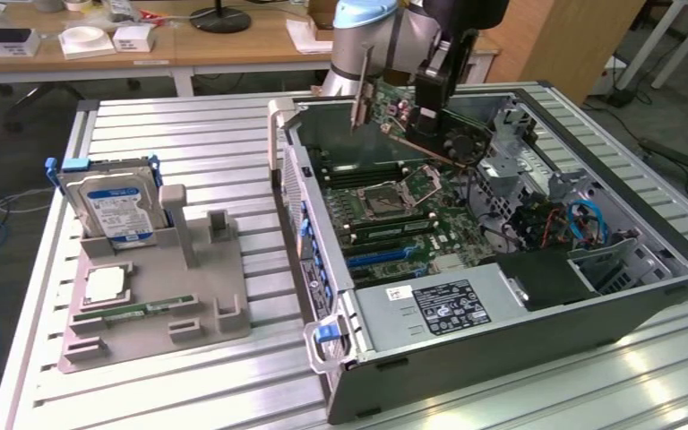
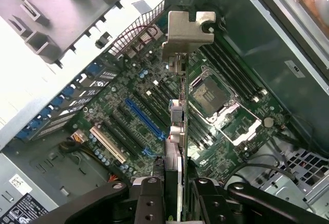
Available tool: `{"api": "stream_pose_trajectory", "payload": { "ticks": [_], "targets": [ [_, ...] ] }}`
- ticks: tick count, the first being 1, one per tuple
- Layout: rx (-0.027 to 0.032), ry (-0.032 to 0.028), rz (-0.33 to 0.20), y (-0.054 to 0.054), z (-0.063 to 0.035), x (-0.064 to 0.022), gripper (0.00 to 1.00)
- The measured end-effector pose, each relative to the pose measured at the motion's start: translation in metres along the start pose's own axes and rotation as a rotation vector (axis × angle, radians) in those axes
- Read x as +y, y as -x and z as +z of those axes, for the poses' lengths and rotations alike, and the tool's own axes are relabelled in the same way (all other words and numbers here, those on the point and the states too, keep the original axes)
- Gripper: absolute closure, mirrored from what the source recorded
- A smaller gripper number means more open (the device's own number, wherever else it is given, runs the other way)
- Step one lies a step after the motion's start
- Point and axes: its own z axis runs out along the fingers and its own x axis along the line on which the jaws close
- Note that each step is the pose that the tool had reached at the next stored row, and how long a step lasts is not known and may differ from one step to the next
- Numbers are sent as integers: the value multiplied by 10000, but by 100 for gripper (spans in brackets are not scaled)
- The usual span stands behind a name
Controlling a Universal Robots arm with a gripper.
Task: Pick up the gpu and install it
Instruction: 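Insert the gpu into the slot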
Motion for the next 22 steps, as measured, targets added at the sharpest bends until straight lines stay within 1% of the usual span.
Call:
{"api": "stream_pose_trajectory", "payload": {
  "ticks": [22],
  "targets": [
    [-21,37,-1538,-7,0,-6,74]
  ]
}}
